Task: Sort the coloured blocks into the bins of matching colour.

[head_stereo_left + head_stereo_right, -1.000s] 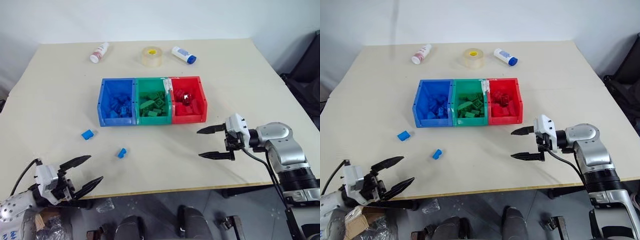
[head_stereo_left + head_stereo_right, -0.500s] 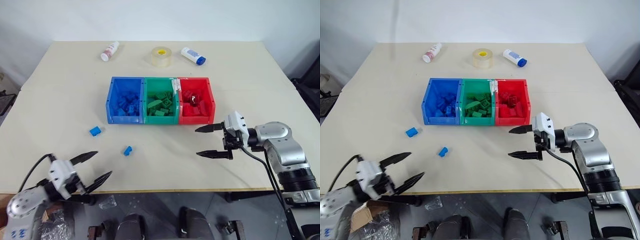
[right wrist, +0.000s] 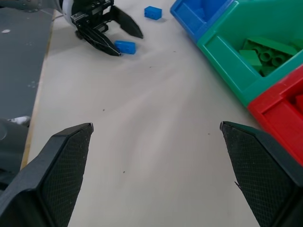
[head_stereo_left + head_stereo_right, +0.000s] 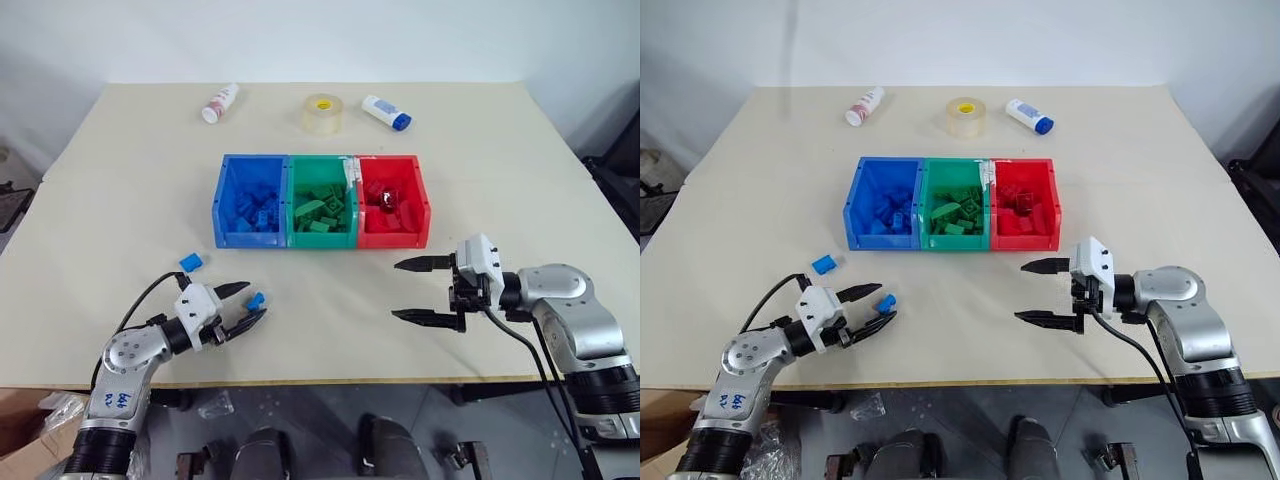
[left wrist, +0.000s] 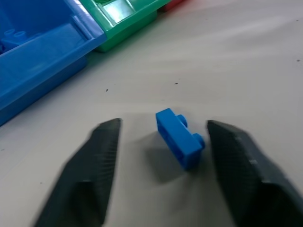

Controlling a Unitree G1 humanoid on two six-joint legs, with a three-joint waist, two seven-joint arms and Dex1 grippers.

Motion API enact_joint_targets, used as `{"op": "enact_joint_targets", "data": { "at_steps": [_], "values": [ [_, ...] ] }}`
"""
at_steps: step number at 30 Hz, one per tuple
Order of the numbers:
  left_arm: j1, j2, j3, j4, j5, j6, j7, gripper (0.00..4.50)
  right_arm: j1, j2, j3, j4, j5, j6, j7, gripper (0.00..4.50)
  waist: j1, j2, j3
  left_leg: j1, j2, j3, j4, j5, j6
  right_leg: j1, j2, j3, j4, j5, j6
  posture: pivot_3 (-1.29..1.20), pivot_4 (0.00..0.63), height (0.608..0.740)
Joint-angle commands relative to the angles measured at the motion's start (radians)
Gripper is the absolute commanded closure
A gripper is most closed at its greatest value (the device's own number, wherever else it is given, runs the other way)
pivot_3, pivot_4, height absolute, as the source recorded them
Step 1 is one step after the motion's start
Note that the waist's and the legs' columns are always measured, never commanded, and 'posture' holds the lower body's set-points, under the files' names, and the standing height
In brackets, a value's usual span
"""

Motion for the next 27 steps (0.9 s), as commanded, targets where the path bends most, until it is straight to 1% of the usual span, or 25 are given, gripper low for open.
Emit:
{"op": "enact_joint_targets", "data": {
  "at_steps": [1,3,5,8,12,14,18,20,21,27],
  "values": [
    [-0.008,0.014,-0.021,0.032,0.029,0.030,0.007,2.92,0.015,-0.012,-0.039,-0.050,0.027,0.001,-0.022,0.00,0.001,0.001,0.000,0.000,0.000,0.000,0.000,0.000,0.000,0.000,0.000,0.000,0.000,0.000,0.000,0.00,0.150,0.740],
    [-0.036,0.002,0.003,0.017,0.010,0.099,0.055,3.57,0.024,-0.012,-0.045,-0.056,0.026,-0.002,-0.036,0.00,0.004,0.001,0.000,0.001,0.000,0.000,0.000,0.000,0.000,0.001,0.000,0.000,0.000,0.000,0.000,0.00,0.150,0.740],
    [-0.092,-0.020,0.036,-0.024,-0.027,0.209,0.125,4.18,0.028,-0.010,-0.051,-0.060,0.028,-0.002,-0.051,0.00,0.008,0.001,0.000,0.001,0.000,-0.001,0.000,0.001,0.000,0.001,0.000,0.000,0.000,0.000,0.000,0.00,0.150,0.740],
    [-0.150,-0.047,0.068,-0.054,-0.064,0.249,0.171,4.19,0.030,-0.009,-0.053,-0.064,0.031,0.001,-0.060,0.00,0.014,0.000,0.000,0.000,0.000,-0.001,0.000,0.001,0.000,0.001,0.000,0.000,0.001,0.000,0.000,0.00,0.150,0.740],
    [-0.321,-0.053,0.079,-0.024,-0.102,0.327,0.186,4.19,0.028,-0.008,-0.051,-0.061,0.028,-0.001,-0.064,0.00,0.022,-0.001,0.001,-0.001,0.000,-0.002,0.001,0.001,0.000,0.000,0.000,-0.002,0.000,0.000,0.000,0.00,0.150,0.740],
    [-0.402,-0.057,0.079,0.035,-0.096,0.334,0.196,4.19,0.023,-0.006,-0.050,-0.059,0.026,-0.002,-0.067,0.00,0.020,-0.001,0.001,-0.001,-0.001,-0.001,0.001,0.001,0.000,0.001,0.000,-0.001,-0.001,0.000,0.001,0.00,0.150,0.740],
    [-0.557,-0.072,0.072,0.234,-0.070,0.247,0.172,4.19,0.015,-0.001,-0.045,-0.055,0.023,-0.004,-0.074,0.00,0.018,-0.001,0.001,-0.001,-0.001,-0.001,0.001,0.001,0.000,0.001,0.000,-0.002,-0.002,0.001,0.001,0.00,0.150,0.740],
    [-0.610,-0.075,0.056,0.329,-0.051,0.211,0.150,3.47,0.013,0.002,-0.043,-0.057,0.023,-0.004,-0.078,0.00,0.015,-0.001,0.001,-0.001,-0.001,-0.001,0.001,0.001,0.000,0.001,0.001,-0.002,-0.003,0.001,0.001,0.00,0.150,0.740],
    [-0.624,-0.075,0.050,0.357,-0.043,0.199,0.142,3.27,0.012,0.003,-0.043,-0.058,0.023,-0.004,-0.080,0.00,0.014,-0.001,0.001,-0.001,-0.001,-0.001,0.000,0.001,0.000,0.001,0.001,-0.001,-0.003,0.001,0.001,0.00,0.150,0.740],
    [-0.654,-0.077,0.042,0.400,-0.051,0.174,0.098,1.44,0.010,0.002,-0.044,-0.057,0.022,-0.008,-0.088,0.00,0.016,-0.002,0.001,-0.002,-0.001,-0.001,-0.001,0.001,0.000,0.001,0.001,-0.002,-0.005,0.001,0.002,0.00,0.150,0.740]
  ]
}}
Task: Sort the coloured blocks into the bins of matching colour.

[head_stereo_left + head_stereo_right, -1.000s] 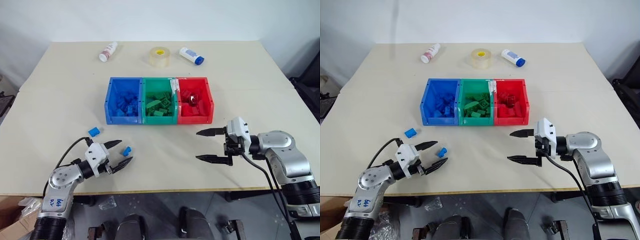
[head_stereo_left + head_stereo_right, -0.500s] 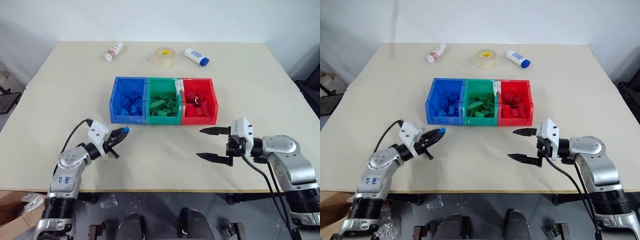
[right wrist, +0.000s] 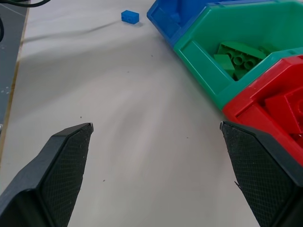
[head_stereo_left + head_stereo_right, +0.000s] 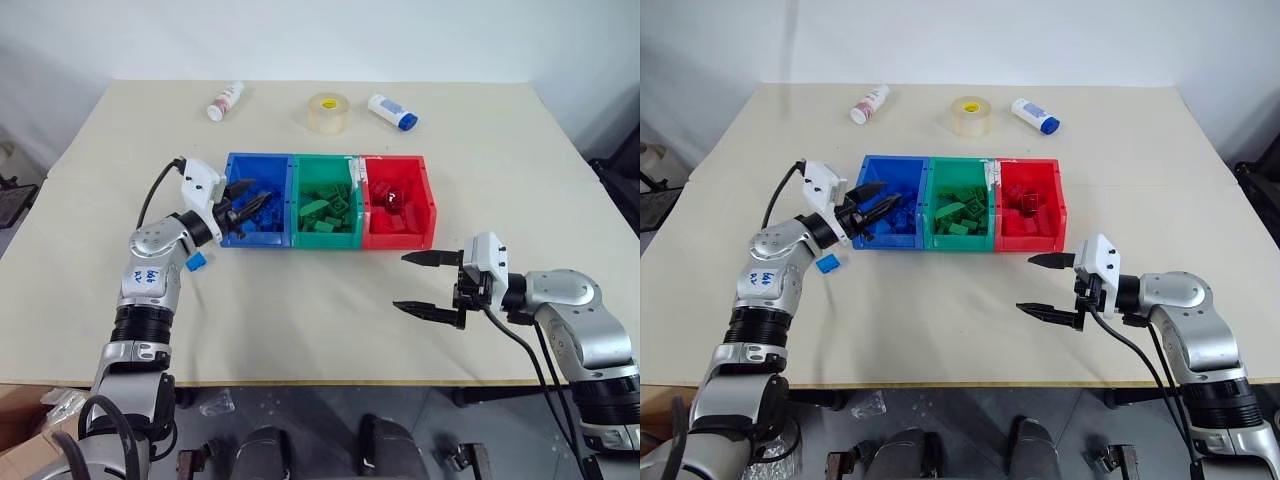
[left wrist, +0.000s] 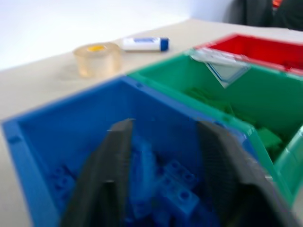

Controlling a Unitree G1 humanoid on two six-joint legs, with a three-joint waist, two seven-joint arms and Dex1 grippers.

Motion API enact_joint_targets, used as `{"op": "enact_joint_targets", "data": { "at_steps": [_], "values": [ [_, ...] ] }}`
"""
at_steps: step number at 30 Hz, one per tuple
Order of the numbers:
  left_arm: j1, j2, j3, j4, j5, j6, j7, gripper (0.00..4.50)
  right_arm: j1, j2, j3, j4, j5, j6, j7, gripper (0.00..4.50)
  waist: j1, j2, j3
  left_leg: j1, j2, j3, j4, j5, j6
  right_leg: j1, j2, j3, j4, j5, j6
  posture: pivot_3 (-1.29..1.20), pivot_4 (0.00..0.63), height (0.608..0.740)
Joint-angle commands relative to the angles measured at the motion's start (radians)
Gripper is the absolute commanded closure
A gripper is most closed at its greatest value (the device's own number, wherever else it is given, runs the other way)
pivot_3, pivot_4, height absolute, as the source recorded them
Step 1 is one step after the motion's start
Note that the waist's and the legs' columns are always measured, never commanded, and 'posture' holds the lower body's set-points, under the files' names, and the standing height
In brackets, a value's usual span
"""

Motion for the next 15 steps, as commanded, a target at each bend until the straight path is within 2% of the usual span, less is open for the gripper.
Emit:
{"op": "enact_joint_targets", "data": {
  "at_steps": [1,4,5,8,11,15],
  "values": [
    [-0.033,0.009,0.009,0.002,0.000,-0.033,-0.017,1.12,-0.014,0.000,-0.014,-0.024,0.016,-0.010,-0.003,0.00,0.001,0.000,0.000,0.000,0.000,0.000,0.000,0.000,0.000,0.000,0.000,0.000,0.000,0.000,0.000,0.00,0.150,0.740],
    [-0.026,0.020,0.010,-0.008,-0.004,-0.026,-0.035,0.15,-0.020,0.003,-0.011,-0.018,0.017,-0.014,0.000,0.00,0.001,0.000,0.000,0.000,0.000,0.000,0.000,0.000,0.000,0.000,0.000,0.000,0.000,0.000,0.001,0.00,0.150,0.740],
    [-0.020,0.028,0.010,-0.018,-0.002,-0.029,-0.040,0.06,-0.024,0.004,-0.007,-0.013,0.017,-0.016,0.004,0.00,0.001,0.000,0.000,0.000,0.000,0.000,0.001,0.000,0.000,0.000,0.000,0.000,0.000,0.000,0.001,0.00,0.150,0.740],
    [0.022,0.068,0.023,-0.082,-0.020,-0.045,-0.092,0.06,-0.042,0.008,0.004,0.006,0.016,-0.022,0.022,0.00,0.000,0.000,0.000,0.000,0.000,0.000,0.001,0.000,0.000,0.000,0.000,0.000,0.000,0.000,0.001,0.00,0.150,0.740],
    [0.144,0.158,0.052,-0.230,-0.065,0.024,-0.164,0.06,-0.067,0.018,0.021,0.037,0.012,-0.033,0.049,0.00,-0.022,0.000,0.000,0.000,0.000,0.000,-0.001,0.000,0.000,0.000,0.000,0.001,0.000,0.000,0.001,0.00,0.150,0.740],
    [0.353,0.250,0.147,-0.404,-0.122,0.107,-0.177,0.06,-0.093,0.031,0.045,0.084,0.009,-0.049,0.084,0.00,-0.032,0.000,0.000,0.001,0.001,0.001,-0.001,0.000,0.000,0.000,0.000,0.001,-0.001,0.000,0.001,0.00,0.150,0.740]
  ]
}}
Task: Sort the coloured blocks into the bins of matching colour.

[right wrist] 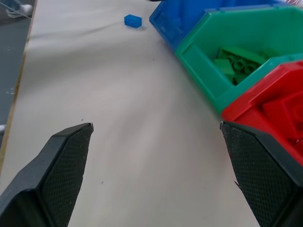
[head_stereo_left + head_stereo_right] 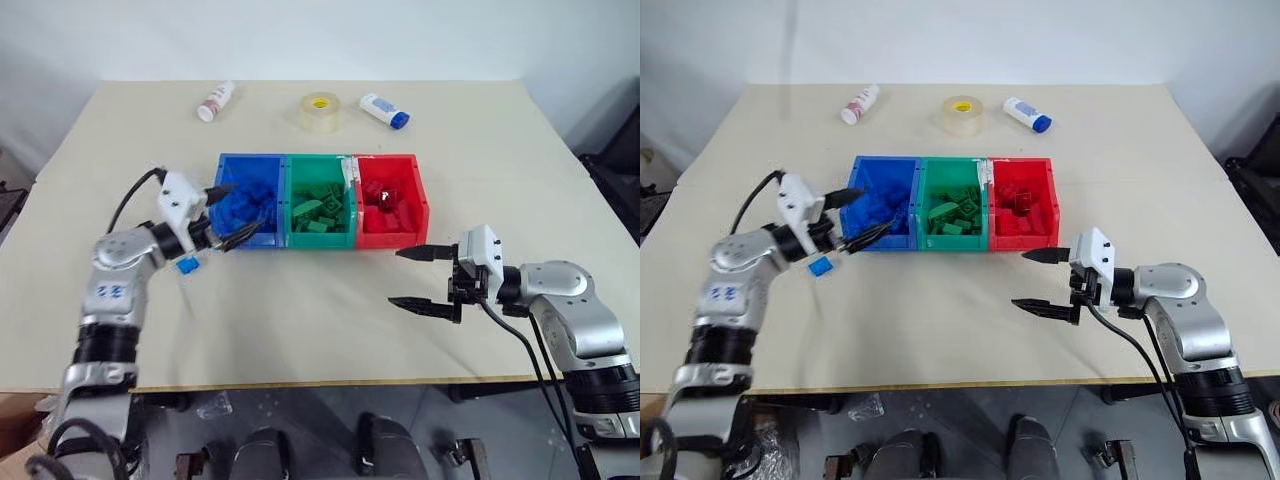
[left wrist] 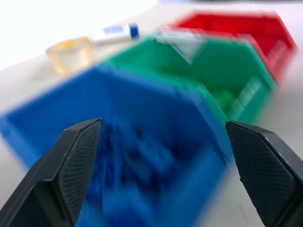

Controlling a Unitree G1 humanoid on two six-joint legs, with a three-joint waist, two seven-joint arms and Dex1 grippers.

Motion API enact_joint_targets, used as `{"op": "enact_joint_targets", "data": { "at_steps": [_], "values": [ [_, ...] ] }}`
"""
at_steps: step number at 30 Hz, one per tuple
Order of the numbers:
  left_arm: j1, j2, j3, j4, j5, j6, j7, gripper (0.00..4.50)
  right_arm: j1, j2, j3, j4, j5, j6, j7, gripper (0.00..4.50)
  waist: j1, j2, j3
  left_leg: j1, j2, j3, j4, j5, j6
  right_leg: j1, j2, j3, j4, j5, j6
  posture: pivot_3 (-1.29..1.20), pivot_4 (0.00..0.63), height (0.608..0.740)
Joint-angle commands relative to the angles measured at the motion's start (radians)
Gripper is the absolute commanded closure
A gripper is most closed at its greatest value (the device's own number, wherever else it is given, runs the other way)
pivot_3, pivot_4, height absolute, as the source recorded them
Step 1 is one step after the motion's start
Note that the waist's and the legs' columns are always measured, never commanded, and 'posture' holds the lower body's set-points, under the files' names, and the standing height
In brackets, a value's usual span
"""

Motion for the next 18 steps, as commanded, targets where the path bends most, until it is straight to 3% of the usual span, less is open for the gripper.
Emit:
{"op": "enact_joint_targets", "data": {
  "at_steps": [1,6,12,18],
  "values": [
    [0.151,0.061,0.109,-0.158,-0.066,0.061,-0.011,0.06,-0.028,0.009,0.010,0.023,0.008,-0.028,0.038,0.00,0.002,0.000,0.000,0.000,0.000,0.000,0.000,0.000,0.000,0.000,0.000,0.000,0.000,0.000,0.000,0.00,0.150,0.740],
    [0.438,0.083,0.282,-0.302,-0.117,0.105,0.013,0.06,-0.066,0.015,0.029,0.075,0.000,-0.040,0.073,0.00,0.005,-0.001,0.000,0.001,0.000,0.000,0.001,0.000,0.000,0.000,-0.001,0.001,0.001,0.000,0.000,0.00,0.150,0.740],
    [0.643,0.053,0.411,-0.336,-0.157,0.088,0.011,0.06,-0.114,0.024,0.046,0.131,-0.013,-0.052,0.105,0.00,0.009,-0.001,0.000,0.001,0.001,-0.001,0.001,0.000,0.000,0.000,-0.001,0.000,0.002,0.000,-0.001,0.00,0.150,0.740],
    [0.597,0.045,0.381,-0.290,-0.136,0.054,0.030,0.06,-0.156,0.038,0.060,0.173,-0.023,-0.067,0.123,0.00,0.011,-0.001,0.000,0.001,0.001,-0.001,0.001,0.000,0.000,0.000,-0.001,0.000,0.003,-0.001,-0.002,0.00,0.150,0.740]
  ]
}}
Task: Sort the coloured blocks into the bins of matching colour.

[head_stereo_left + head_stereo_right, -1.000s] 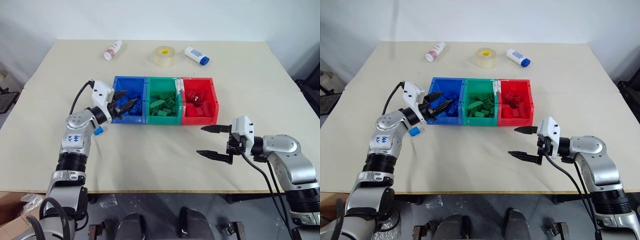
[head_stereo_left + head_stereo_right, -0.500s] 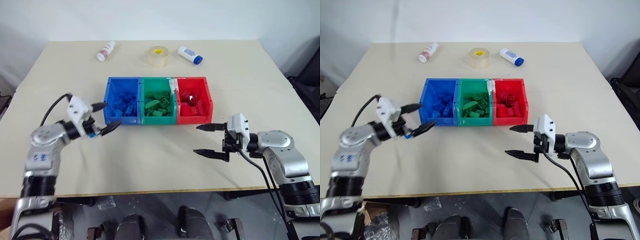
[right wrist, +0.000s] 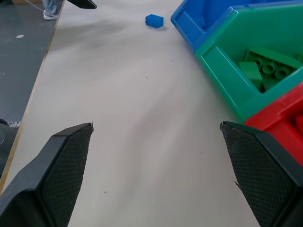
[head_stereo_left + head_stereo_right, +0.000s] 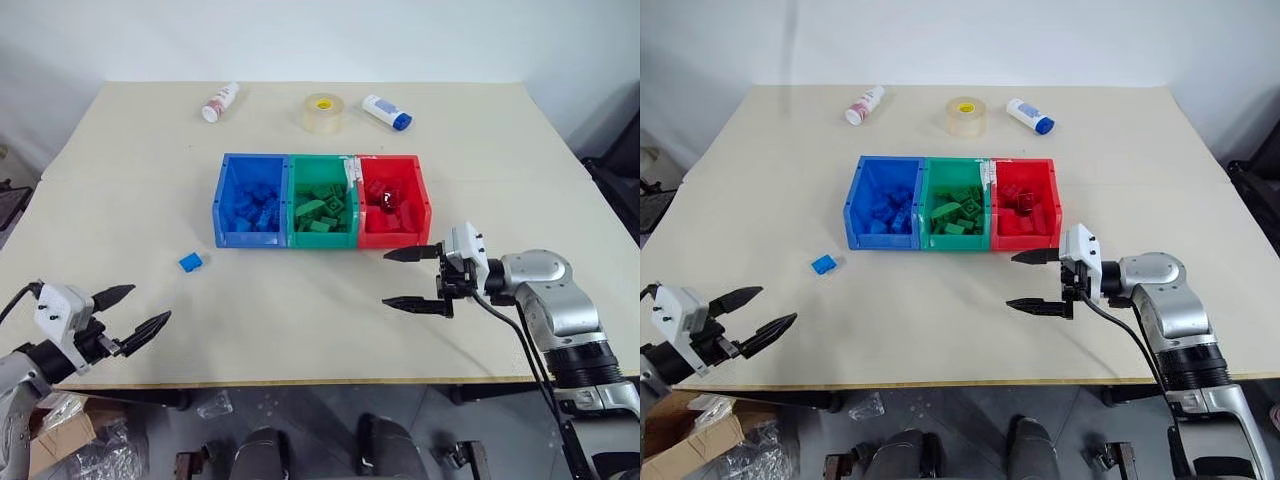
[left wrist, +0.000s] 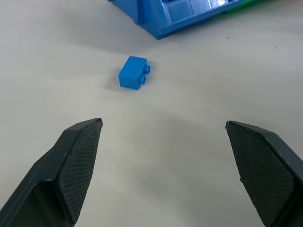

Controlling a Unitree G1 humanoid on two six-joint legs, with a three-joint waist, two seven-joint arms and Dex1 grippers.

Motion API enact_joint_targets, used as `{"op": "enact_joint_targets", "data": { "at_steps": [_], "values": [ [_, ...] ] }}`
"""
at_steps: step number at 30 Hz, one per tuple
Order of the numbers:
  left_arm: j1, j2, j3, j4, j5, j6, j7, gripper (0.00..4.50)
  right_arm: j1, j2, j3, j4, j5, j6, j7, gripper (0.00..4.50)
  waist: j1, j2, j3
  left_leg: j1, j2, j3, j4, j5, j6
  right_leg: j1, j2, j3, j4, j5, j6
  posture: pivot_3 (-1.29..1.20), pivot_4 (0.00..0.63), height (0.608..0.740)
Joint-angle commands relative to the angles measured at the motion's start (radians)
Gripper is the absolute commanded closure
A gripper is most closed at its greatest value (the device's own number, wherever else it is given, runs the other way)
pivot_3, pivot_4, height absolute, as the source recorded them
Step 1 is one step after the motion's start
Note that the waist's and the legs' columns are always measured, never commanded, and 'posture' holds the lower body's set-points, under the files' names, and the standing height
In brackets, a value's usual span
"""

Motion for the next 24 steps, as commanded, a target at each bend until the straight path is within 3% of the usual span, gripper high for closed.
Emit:
{"op": "enact_joint_targets", "data": {
  "at_steps": [1,15,18,24],
  "values": [
    [-0.070,0.002,-0.018,0.034,0.006,-0.053,0.013,0.06,-0.026,0.010,-0.005,0.005,0.003,-0.021,0.014,0.00,0.001,0.000,0.000,0.000,0.000,0.000,0.000,0.000,0.000,0.000,0.000,0.000,0.000,0.000,0.000,0.00,0.150,0.740],
    [-0.592,0.008,-0.312,0.738,0.190,-0.286,-0.110,0.06,0.064,-0.039,-0.065,-0.095,0.014,0.007,-0.031,0.00,-0.003,0.000,0.000,0.000,-0.001,0.002,0.000,0.000,0.000,-0.001,0.000,0.000,0.000,0.000,0.000,0.00,0.150,0.740],
    [-0.641,0.013,-0.333,0.819,0.198,-0.309,-0.157,0.69,0.098,-0.050,-0.084,-0.133,0.021,0.019,-0.048,0.00,-0.003,0.000,0.000,0.000,-0.001,0.002,0.000,0.000,0.000,0.000,0.000,0.000,0.000,0.000,0.001,0.00,0.150,0.740],
    [-0.664,0.018,-0.348,0.839,0.195,-0.313,-0.212,2.65,0.133,-0.059,-0.100,-0.167,0.027,0.026,-0.074,0.00,-0.004,0.000,0.000,0.000,-0.001,0.002,0.000,0.000,0.000,0.000,0.000,0.001,0.000,0.000,0.001,0.00,0.150,0.740]
  ]
}}
